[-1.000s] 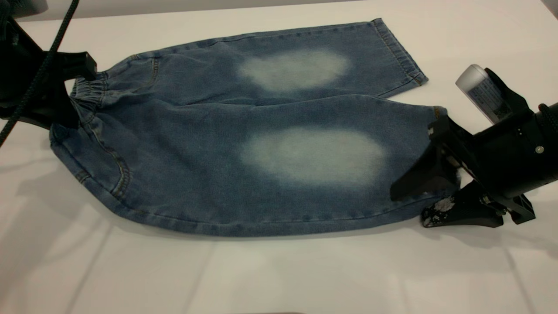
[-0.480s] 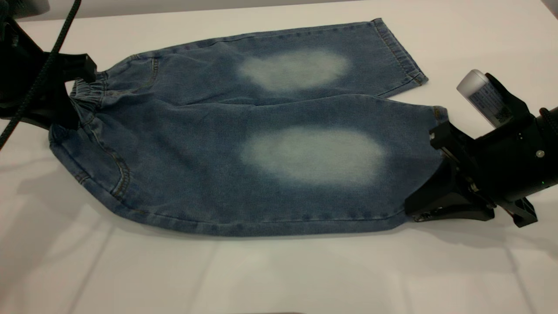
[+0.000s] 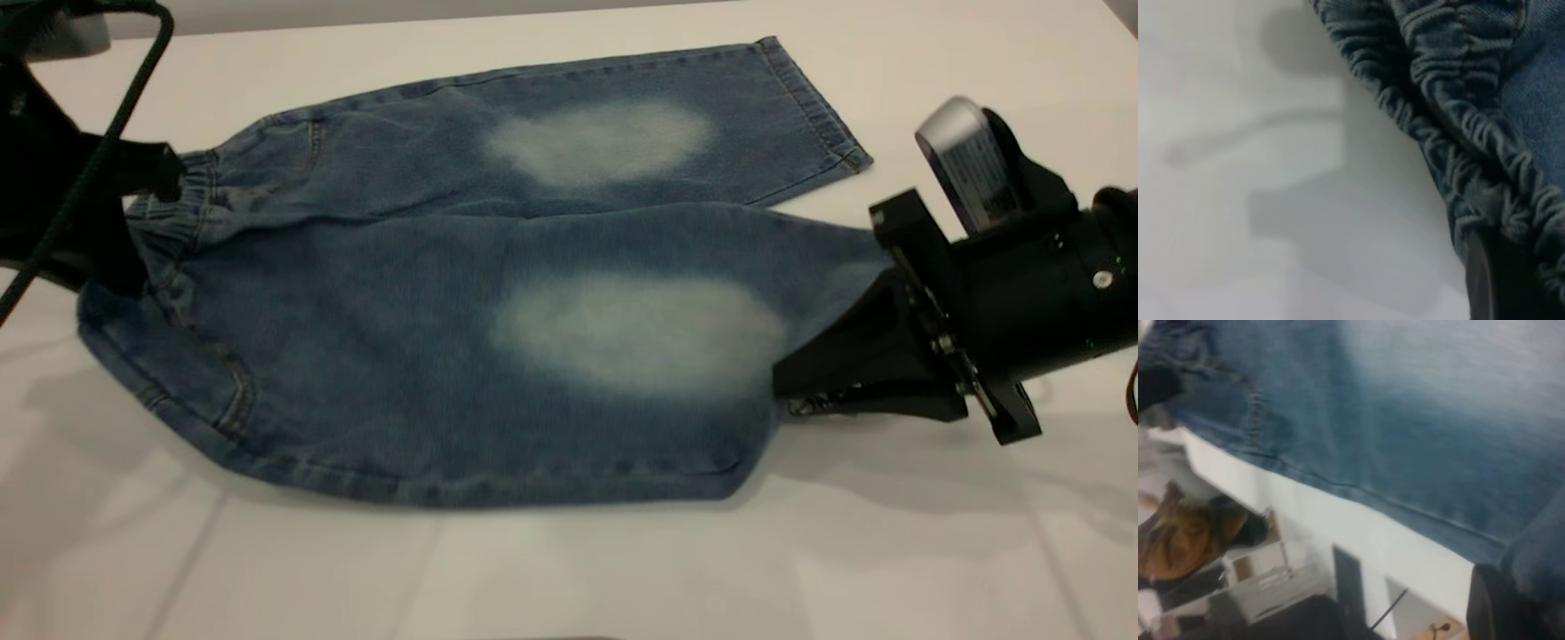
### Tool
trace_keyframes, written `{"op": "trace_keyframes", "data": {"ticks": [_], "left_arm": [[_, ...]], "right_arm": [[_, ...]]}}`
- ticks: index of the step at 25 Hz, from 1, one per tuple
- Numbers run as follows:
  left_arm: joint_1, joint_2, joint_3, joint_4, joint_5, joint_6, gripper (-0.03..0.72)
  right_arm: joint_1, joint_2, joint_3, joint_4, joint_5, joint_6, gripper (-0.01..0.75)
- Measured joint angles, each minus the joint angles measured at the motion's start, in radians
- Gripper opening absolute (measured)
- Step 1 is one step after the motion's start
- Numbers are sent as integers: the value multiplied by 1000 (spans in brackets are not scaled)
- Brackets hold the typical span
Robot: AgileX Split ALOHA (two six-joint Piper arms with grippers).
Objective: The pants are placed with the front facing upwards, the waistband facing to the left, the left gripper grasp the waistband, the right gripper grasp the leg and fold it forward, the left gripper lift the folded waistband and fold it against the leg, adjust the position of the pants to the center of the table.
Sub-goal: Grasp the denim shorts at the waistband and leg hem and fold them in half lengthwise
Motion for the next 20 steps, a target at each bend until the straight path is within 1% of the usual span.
{"op": "trace_keyframes", "data": {"ticks": [6,10,13,16,18,20], "left_arm": [[0,-139,0,-2,135,21,75],[0,-218,1,-9,205,21,75],[0,-234,1,-46,192,3,75],[0,-234,1,-95,122,-46,75],[0,-234,1,-110,80,-62,75],[0,-234,1,-116,65,-59,75]], "right_arm": [[-12,-135,-1,-5,97,90,21],[-43,-222,-50,23,115,182,21],[-46,-235,-132,26,109,241,21],[-46,-235,-223,21,61,279,21],[-46,-235,-259,2,27,284,21],[-46,-235,-270,-62,-2,289,23]]}}
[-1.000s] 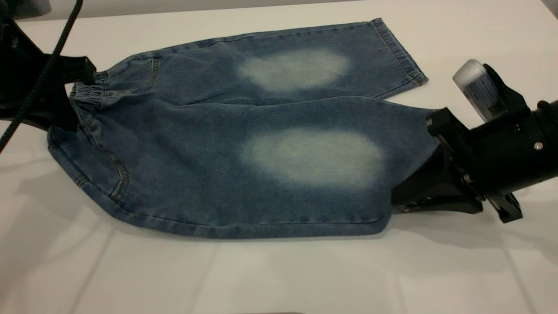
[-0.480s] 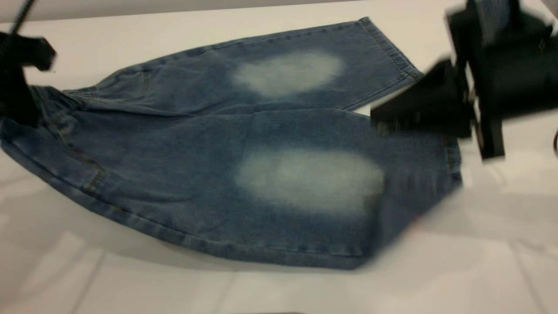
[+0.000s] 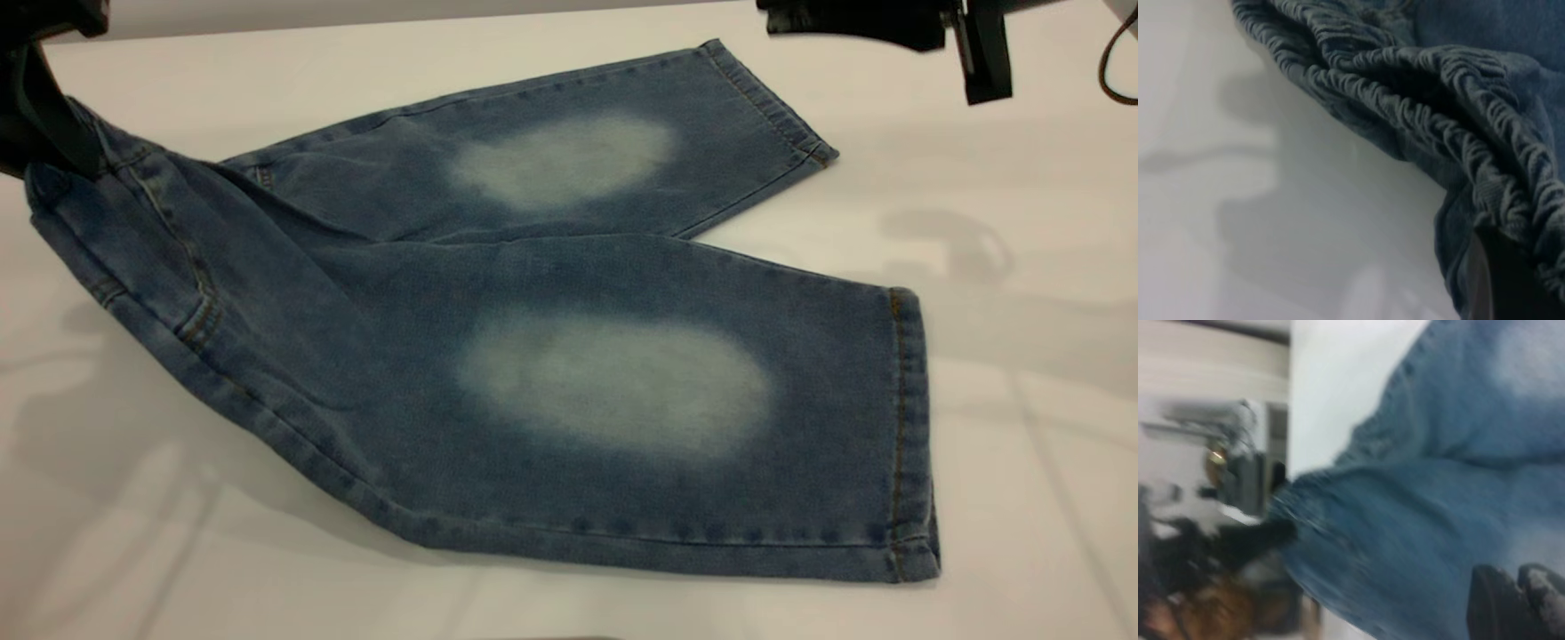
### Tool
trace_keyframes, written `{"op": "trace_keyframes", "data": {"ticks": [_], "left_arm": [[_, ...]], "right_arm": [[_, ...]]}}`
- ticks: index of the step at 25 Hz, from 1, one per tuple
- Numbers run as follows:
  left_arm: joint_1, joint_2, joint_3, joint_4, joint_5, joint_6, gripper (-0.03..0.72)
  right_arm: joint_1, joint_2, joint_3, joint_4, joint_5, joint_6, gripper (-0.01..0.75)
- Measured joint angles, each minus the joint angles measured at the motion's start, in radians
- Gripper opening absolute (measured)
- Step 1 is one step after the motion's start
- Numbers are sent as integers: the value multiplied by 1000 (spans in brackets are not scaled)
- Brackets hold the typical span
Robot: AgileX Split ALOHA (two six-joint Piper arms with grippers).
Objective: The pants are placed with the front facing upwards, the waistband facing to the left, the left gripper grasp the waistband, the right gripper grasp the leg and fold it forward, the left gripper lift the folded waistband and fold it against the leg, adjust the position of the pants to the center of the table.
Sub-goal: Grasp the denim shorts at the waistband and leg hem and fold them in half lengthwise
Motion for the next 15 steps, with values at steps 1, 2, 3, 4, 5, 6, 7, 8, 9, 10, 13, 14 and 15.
{"op": "trace_keyframes", "data": {"ticks": [1,2,3,4,5,6,7,8,9,10,13,14,15], "left_arm": [[0,0,0,-1,0,6,75],[0,0,0,-2,0,16,75],[0,0,0,-3,0,25,75],[0,0,0,-3,0,32,75],[0,0,0,-3,0,35,75],[0,0,0,-3,0,39,75],[0,0,0,-4,0,41,75],[0,0,0,-4,0,42,75],[0,0,0,-5,0,43,75],[0,0,0,-5,0,43,75],[0,0,0,-5,0,46,75],[0,0,0,-6,0,48,75],[0,0,0,-7,0,48,75]], "right_arm": [[0,0,-1,-45,-14,10,26],[0,0,-1,-112,-32,30,29],[0,0,3,-185,-53,58,38],[0,0,10,-257,-73,83,50],[0,0,23,-313,-88,113,65],[0,0,43,-370,-105,138,87],[0,0,65,-413,-121,157,115],[0,0,96,-438,-133,167,148],[0,0,133,-458,-146,174,179],[0,0,174,-465,-163,175,219],[0,-1,297,-454,-235,145,328],[0,-1,334,-432,-261,115,356],[0,-1,358,-406,-277,86,379]]}}
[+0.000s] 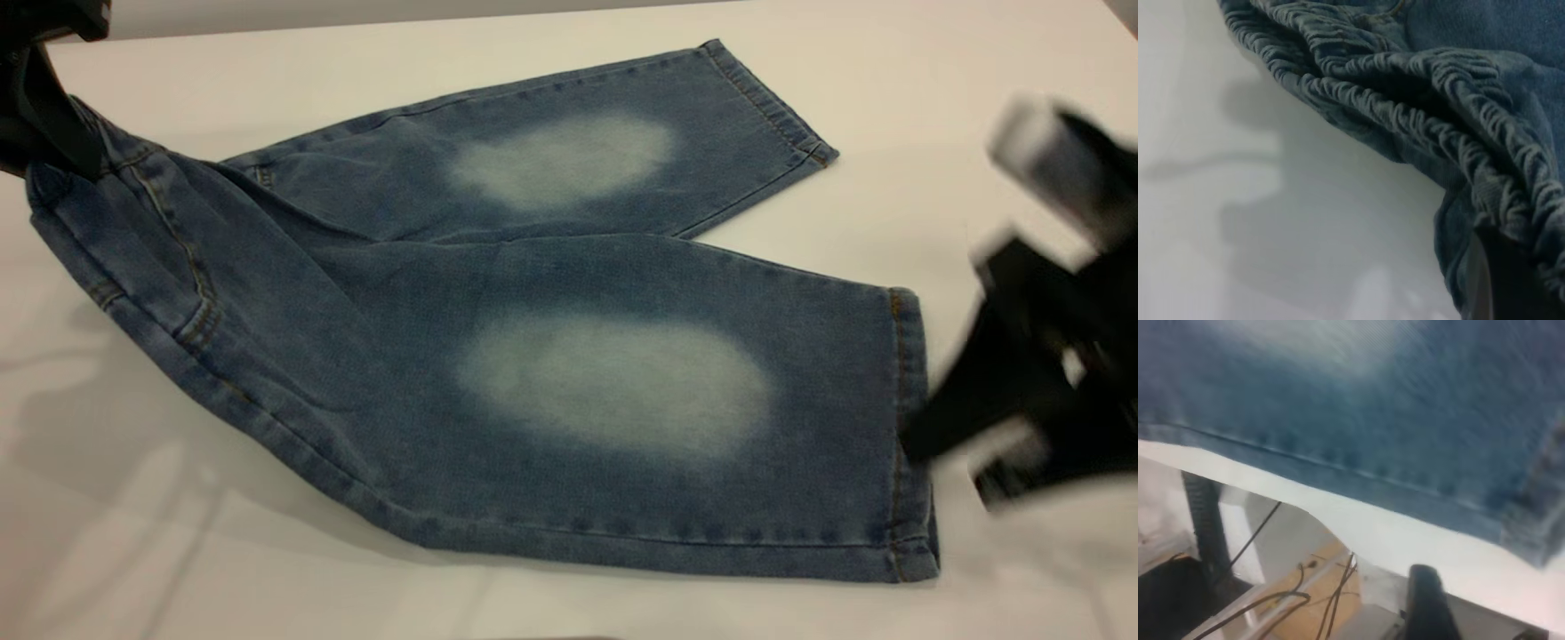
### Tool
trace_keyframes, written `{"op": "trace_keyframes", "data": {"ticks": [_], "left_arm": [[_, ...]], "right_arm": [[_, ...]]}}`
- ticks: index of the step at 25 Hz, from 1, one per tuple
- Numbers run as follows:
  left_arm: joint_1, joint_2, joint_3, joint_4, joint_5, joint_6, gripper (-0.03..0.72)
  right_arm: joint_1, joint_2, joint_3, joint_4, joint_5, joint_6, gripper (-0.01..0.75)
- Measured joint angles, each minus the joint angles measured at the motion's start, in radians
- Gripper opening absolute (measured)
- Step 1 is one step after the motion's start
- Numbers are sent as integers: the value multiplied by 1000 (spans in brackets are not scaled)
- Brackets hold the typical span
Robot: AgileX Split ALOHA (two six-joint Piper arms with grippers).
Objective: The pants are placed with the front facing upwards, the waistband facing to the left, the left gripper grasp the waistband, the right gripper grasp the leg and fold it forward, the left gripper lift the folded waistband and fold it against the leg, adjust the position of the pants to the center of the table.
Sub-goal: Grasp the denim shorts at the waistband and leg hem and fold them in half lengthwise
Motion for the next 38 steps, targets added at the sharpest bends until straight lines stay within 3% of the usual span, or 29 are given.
{"op": "trace_keyframes", "data": {"ticks": [8,26,38], "left_arm": [[0,0,0,-1,0,1,75],[0,0,0,-1,0,1,75],[0,0,0,-1,0,1,75]], "right_arm": [[0,21,102,229,-24,-192,425],[0,299,101,505,132,-457,424],[0,339,-14,508,163,-442,321]]}}
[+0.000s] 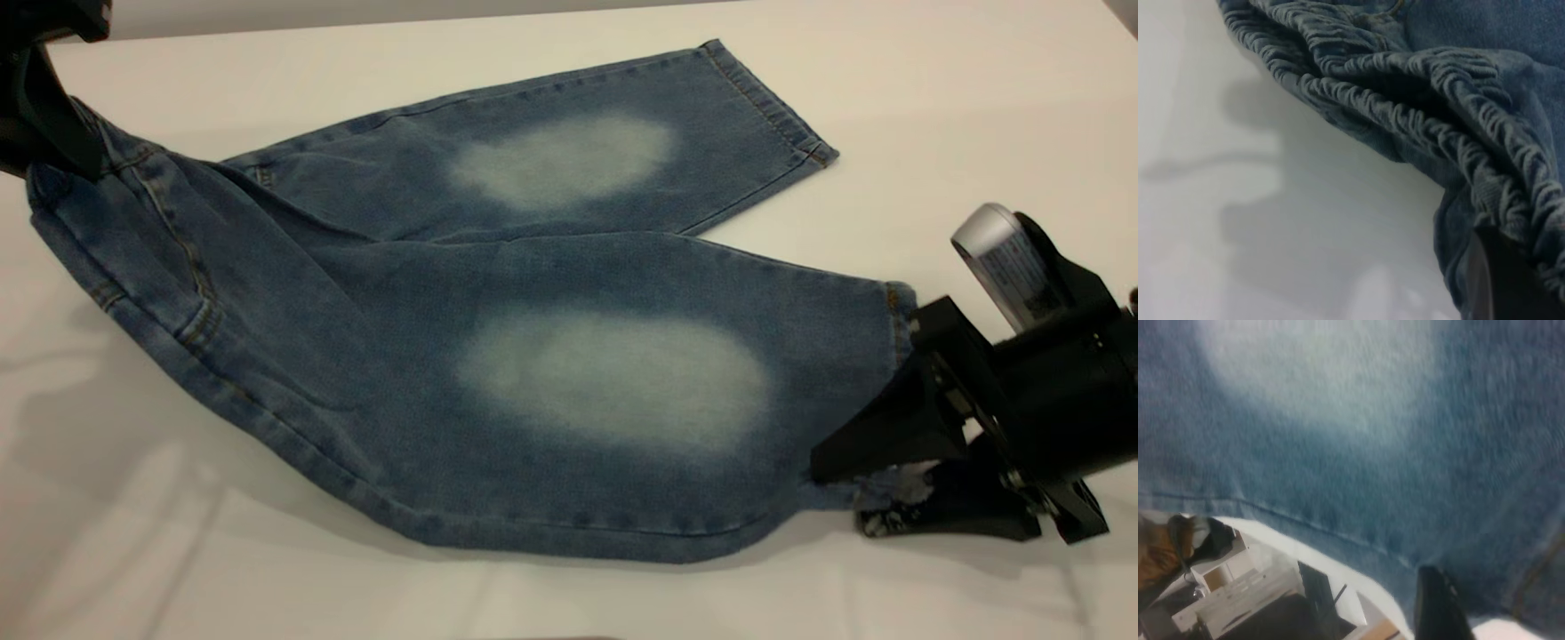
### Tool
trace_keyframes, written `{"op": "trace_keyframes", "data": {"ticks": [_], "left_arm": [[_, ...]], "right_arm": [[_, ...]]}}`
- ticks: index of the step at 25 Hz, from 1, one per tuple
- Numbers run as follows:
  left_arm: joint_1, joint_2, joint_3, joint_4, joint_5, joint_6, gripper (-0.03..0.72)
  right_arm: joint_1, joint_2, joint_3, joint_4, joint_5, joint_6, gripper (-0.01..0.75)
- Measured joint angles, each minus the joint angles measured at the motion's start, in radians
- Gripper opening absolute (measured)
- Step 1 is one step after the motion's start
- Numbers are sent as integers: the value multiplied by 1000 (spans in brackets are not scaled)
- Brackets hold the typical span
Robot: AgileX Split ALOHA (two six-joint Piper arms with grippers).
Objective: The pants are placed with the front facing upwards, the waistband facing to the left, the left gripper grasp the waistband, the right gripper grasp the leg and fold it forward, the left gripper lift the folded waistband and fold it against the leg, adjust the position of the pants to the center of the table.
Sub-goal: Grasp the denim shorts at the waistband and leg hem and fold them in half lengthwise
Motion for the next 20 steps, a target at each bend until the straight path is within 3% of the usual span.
{"op": "trace_keyframes", "data": {"ticks": [6,13,16,20], "left_arm": [[0,0,0,0,0,0,75],[0,0,0,0,4,0,75],[0,0,0,0,9,0,75],[0,0,0,0,9,0,75]], "right_arm": [[0,1,-42,8,-21,43,246],[0,4,-46,12,-40,65,40],[0,6,-46,14,-28,67,27],[0,12,-46,15,110,72,27]]}}
